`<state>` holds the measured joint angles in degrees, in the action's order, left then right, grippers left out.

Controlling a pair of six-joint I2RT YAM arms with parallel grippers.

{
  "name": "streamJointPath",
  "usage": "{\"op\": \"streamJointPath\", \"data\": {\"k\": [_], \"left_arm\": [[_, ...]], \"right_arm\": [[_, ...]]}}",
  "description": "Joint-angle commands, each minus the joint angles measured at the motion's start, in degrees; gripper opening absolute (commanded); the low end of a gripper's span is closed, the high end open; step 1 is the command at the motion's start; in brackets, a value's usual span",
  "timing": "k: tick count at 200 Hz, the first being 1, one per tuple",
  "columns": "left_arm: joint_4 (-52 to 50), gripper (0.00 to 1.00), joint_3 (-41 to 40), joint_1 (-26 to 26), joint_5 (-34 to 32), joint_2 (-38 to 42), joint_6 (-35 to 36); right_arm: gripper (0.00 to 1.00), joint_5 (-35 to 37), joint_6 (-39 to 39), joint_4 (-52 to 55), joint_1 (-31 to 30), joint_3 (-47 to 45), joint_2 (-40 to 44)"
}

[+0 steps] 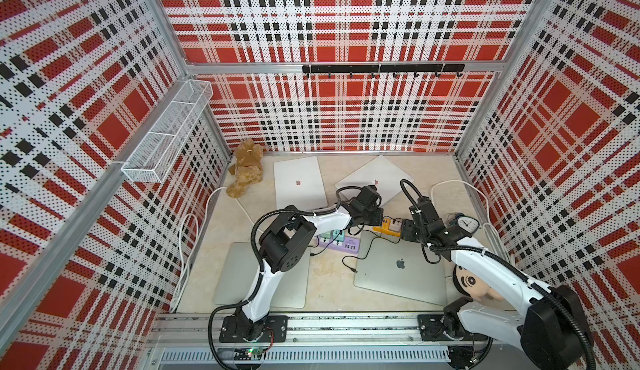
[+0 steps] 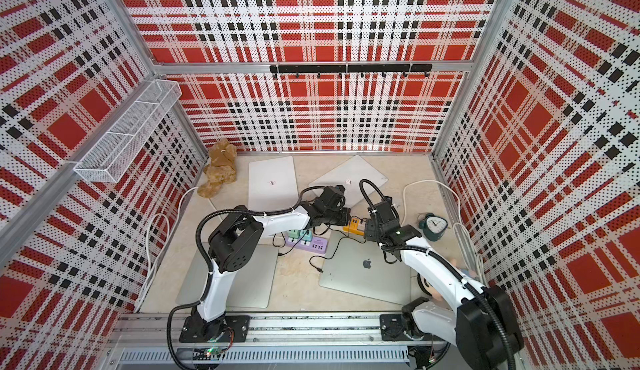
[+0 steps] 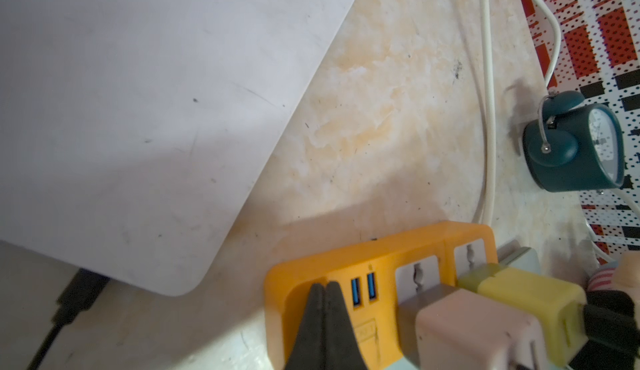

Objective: Unplug the laptop charger
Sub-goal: Remove the plug from the socket.

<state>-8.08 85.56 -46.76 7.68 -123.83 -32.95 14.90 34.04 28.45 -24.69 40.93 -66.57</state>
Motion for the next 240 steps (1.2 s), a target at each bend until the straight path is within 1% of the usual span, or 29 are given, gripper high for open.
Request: {"op": "streamJointPath", "data": {"k": [1,60,91,119,179,212,240], "left_arm": [[-3.09,0.0,-0.58,-0.34,-0.39,-3.0,0.52],[-3.09,0.0,-1.22,-0.43,-0.15,-2.82,0.51],[-3.04,0.0,-1.49,-0.52,0.01,-2.82,0.43],[-3.0,0.0,-1.8,-0.52,0.22,-2.76,0.25],[-2.99,0.0,-2.24,-0.76,0.78,-2.82,-0.02],[-3.0,0.0,-2.27,-0.79,0.93,-2.91,-0.04],[-3.01,0.0,-2.26,-0.77,1.15,-3.0,-0.13]], "right_arm": [[0.67,2.13,-0.35,-2.66,0.25,-1.33,-0.6],[0.66,2.76,-0.92,-6.18,0.25,-2.42,-3.03],[0.64,3.82,-0.97,-7.59,0.3,-2.65,-3.74],[0.59,4.02,-0.74,-9.58,0.3,-3.56,-3.91],[0.59,4.95,-0.6,-11.6,0.26,-4.03,-5.83],[0.54,5.31,-0.29,-13.36,0.26,-4.8,-6.36],[0.53,5.65,-0.49,-14.22,0.27,-5.06,-7.65]]}}
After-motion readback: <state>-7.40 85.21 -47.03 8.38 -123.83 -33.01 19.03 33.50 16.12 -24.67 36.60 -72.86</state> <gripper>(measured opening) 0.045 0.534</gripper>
